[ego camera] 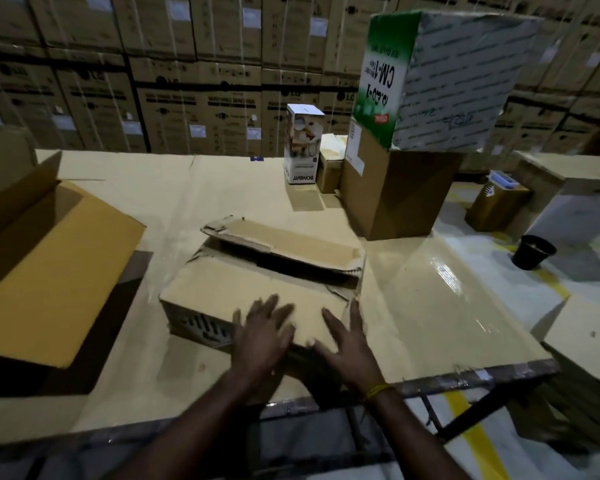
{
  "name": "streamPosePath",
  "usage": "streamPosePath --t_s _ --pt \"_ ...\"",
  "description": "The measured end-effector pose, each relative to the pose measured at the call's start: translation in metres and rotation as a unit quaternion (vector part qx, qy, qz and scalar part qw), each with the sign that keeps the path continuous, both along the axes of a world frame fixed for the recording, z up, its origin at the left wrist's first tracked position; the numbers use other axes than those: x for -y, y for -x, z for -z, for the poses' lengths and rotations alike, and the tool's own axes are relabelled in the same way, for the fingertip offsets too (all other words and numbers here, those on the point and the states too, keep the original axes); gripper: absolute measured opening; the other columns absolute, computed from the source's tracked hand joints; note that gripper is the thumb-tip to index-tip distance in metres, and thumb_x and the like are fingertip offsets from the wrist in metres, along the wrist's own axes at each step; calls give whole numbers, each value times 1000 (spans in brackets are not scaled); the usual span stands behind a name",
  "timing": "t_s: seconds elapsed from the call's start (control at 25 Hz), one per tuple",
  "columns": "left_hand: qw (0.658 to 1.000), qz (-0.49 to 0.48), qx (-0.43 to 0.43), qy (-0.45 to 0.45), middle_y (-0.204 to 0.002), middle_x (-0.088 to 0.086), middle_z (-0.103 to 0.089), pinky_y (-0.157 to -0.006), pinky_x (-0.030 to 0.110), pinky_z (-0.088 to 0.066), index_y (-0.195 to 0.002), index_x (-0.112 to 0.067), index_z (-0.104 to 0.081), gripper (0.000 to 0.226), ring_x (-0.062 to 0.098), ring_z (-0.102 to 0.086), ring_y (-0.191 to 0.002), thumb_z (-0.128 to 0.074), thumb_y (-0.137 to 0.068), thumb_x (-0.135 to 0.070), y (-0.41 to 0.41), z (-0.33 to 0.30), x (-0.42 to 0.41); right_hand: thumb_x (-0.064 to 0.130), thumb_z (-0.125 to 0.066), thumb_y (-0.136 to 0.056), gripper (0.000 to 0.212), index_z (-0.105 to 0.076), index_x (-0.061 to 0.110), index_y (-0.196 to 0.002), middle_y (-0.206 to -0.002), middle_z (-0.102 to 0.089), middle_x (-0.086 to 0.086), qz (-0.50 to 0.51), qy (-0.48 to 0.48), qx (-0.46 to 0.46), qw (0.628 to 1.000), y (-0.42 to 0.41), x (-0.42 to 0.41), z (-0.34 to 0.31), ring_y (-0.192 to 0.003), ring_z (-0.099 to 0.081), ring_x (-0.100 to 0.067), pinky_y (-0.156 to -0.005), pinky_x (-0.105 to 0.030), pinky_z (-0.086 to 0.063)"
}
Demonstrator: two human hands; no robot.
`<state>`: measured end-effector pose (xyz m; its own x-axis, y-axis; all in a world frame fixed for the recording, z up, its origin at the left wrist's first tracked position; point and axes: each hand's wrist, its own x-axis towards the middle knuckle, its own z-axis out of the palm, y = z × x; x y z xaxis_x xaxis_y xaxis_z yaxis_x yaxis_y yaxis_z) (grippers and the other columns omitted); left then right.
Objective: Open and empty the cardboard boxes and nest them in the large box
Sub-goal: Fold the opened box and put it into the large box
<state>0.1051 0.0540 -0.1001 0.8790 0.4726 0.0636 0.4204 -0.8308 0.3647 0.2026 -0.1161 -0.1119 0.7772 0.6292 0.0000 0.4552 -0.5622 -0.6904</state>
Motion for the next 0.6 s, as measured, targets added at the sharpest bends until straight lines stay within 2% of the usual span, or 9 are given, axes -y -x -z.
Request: streamPosePath --t_s 0.08,0.12,0.2,0.28,0.4,0.52,0.6 --pt "1000 -6 -14 -27 -165 -8 -11 -119 50 -9 -152 -44 -26 65 22 -13 -152 -12 -91 -63 11 10 -13 82 -54 -74 92 -17 50 -152 -163 23 0 -27 129 69 989 10 6 -1 -150 4 -21 -119 -45 -21" --pt "999 -6 -15 -37 -165 -6 -10 -120 50 -9 -153 -43 -24 70 23 -12 -152 -6 -89 -63 16 13 -11 83 -49 -76 91 -12 52 -152 -164 21 -2 -30 175 102 979 12 10 -3 -151 7 -27 -119 -52 -15" --pt "998 -2 -22 -52 -166 -2 -9 -121 48 -9 -155 -40 -21 71 25 -11 -152 -2 -90 -61 21 17 -4 74 -42 -87 77 -10 50 -152 -166 12 -3 -16 229 159 960 12 13 -8 -151 9 -36 -118 -59 -7" --pt "999 -4 -25 -46 -166 0 -9 -121 46 -9 -155 -38 -20 70 25 -11 -152 -1 -91 -60 24 12 1 65 -39 -94 69 -10 46 -154 -166 8 -4 -9 253 182 950 11 13 -13 -151 11 -36 -119 -61 -3" --pt "997 7 -36 -61 -165 0 -11 -119 43 -14 -155 -36 -20 66 24 -15 -151 -4 -95 -58 26 2 3 58 -40 -98 67 -8 44 -155 -165 14 2 -28 242 155 957 -1 16 -15 -151 14 -31 -120 -58 -1" --pt "998 34 -4 -58 -163 -3 -20 -116 40 -19 -152 -35 -30 51 18 -22 -147 -22 -103 -50 23 -3 6 53 -46 -98 65 -8 51 -151 -159 21 17 -69 204 94 972 -36 38 -17 -151 15 -27 -120 -57 2" --pt "998 36 0 -49 -162 -8 -24 -114 41 -19 -149 -37 -35 50 13 -24 -145 -25 -102 -52 17 -2 -1 61 -45 -93 63 -10 57 -146 -155 18 23 -87 199 46 975 -63 46 -29 -150 17 -26 -119 -60 6"
